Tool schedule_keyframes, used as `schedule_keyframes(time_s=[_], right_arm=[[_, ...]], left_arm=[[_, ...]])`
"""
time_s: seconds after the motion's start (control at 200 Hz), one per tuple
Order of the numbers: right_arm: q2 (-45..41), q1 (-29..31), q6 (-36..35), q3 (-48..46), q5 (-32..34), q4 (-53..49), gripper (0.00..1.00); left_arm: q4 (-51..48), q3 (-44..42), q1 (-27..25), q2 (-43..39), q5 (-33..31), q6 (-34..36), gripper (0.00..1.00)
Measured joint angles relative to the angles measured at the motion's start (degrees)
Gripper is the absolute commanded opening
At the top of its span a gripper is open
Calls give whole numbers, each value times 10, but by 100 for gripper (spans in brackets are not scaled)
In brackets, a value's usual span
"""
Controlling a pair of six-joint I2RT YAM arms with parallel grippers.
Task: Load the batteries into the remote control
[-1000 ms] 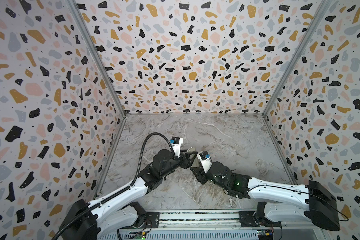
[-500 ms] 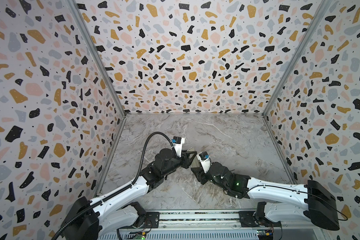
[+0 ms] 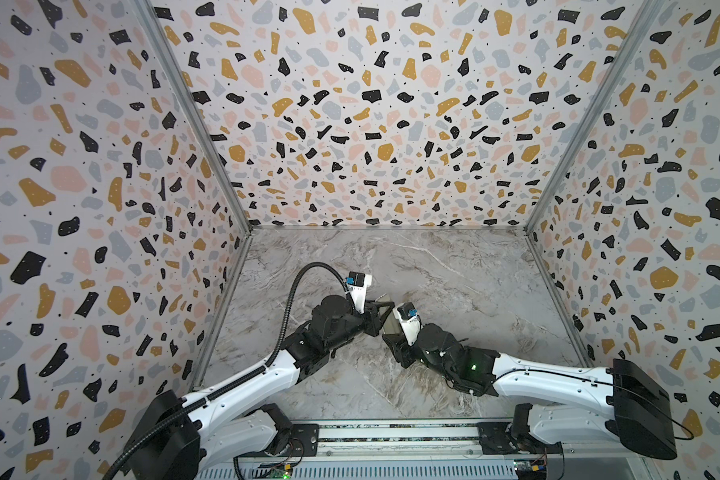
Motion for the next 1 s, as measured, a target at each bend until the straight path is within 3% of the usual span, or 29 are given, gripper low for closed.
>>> schedule_keyframes(time_s=[0.17,0.29,0.641,1.001], right_arm=[[5,0,0,5,1,-2,74],[3,8,-17,7,-3,-2,86],[-57,20,-66,2,-7,-14,88],[-153,63,-158,-47,1,-25,87]], left_arm=[[-38,26,0,13,-9,11,0],[-74,41,5,33,-33,21,0],[-129,41,16,54,-37,34,0],[-133,41,37,55,20,45,0]])
